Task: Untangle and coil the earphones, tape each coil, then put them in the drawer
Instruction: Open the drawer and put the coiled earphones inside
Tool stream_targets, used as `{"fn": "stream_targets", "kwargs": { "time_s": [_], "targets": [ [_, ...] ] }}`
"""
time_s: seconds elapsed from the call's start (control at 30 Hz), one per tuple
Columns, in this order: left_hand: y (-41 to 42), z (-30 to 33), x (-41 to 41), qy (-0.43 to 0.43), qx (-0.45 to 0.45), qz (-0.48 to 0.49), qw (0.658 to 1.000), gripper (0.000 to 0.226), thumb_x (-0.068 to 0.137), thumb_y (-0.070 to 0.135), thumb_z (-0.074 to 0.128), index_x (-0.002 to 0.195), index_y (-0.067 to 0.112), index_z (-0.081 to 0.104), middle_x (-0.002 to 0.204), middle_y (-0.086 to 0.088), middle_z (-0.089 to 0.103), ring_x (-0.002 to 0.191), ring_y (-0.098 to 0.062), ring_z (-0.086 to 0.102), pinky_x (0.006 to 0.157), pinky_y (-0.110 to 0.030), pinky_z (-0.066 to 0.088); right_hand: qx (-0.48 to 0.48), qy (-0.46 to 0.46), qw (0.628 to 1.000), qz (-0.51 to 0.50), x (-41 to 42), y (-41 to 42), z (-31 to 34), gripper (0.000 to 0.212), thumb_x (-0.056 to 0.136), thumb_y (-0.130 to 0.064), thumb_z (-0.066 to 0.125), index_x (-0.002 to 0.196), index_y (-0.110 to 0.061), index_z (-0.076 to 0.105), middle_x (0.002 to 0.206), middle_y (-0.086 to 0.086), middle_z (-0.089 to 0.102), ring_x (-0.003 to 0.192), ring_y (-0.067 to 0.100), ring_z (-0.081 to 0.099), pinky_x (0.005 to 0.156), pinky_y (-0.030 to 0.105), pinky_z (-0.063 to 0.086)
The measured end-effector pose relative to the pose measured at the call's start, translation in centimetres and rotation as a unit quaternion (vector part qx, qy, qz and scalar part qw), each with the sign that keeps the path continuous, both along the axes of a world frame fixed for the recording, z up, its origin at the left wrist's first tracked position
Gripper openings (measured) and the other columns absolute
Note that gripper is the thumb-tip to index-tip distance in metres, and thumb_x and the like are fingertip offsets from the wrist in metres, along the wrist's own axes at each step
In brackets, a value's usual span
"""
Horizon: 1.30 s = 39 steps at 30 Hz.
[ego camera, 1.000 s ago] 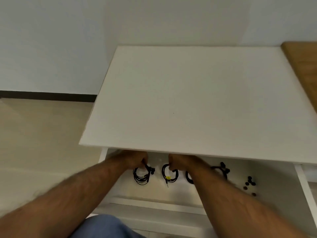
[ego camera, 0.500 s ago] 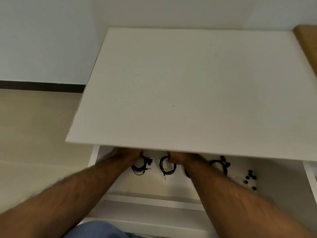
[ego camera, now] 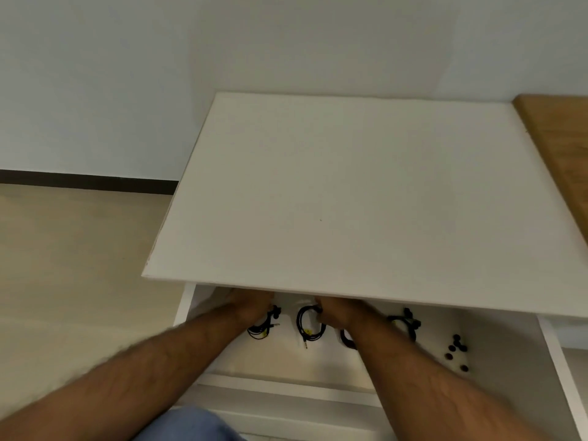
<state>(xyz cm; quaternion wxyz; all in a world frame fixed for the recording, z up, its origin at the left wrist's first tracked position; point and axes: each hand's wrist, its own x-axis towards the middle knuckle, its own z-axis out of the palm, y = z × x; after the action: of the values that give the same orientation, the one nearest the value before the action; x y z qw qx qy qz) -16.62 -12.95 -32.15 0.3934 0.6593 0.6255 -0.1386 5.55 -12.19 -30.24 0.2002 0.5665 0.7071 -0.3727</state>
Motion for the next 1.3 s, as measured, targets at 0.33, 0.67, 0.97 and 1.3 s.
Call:
{"fn": "stream_targets", "kwargs": {
  "time_s": [0.33,0.67,0.97,1.3],
  "targets": [
    [-2.3,17.1,10.4,0.076,-0.054,-0.276,0.957,0.042,0.094,0.038,0.056,0.126,0.010,0.060,0.123,-0.007,0.062,0.113,-0.025,0.057,0.092,-0.033,0.044,0.002,-0.040,0.998,0.057,1.3,-2.5,10.5,0.040,0.093,-0.031,0.060,0.128,-0.012,0.057,0.128,0.006,0.060,0.114,0.025,0.058,0.096,0.035,0.049],
    [-9.8,24.5,13.6,0.085,0.091,-0.241,0.963,0.036,0.089,0.038,0.064,0.114,0.013,0.065,0.114,-0.005,0.066,0.106,-0.025,0.060,0.084,-0.034,0.047,0.124,-0.027,0.991,0.040,4.2,-8.9,21.6,0.026,0.088,-0.026,0.066,0.113,-0.018,0.065,0.108,0.004,0.069,0.097,0.024,0.064,0.084,0.036,0.054],
    [-15.0,25.4,14.8,0.157,0.233,-0.265,0.922,0.068,0.072,0.049,0.078,0.126,0.016,0.053,0.122,-0.009,0.054,0.110,-0.026,0.053,0.089,-0.038,0.047,0.168,-0.074,0.982,0.047,6.6,-15.9,23.0,0.075,0.066,-0.034,0.087,0.128,-0.021,0.048,0.125,0.006,0.053,0.113,0.026,0.052,0.091,0.040,0.049],
    [-13.4,24.2,14.5,0.218,0.282,-0.208,0.911,0.140,0.058,0.066,0.079,0.153,0.011,-0.008,0.158,-0.018,-0.020,0.145,-0.039,-0.018,0.117,-0.060,0.001,0.272,-0.130,0.952,0.047,6.7,-15.3,22.4,0.144,0.059,-0.049,0.089,0.153,-0.020,-0.016,0.159,0.015,-0.025,0.145,0.038,-0.023,0.118,0.059,-0.003]
  ]
}}
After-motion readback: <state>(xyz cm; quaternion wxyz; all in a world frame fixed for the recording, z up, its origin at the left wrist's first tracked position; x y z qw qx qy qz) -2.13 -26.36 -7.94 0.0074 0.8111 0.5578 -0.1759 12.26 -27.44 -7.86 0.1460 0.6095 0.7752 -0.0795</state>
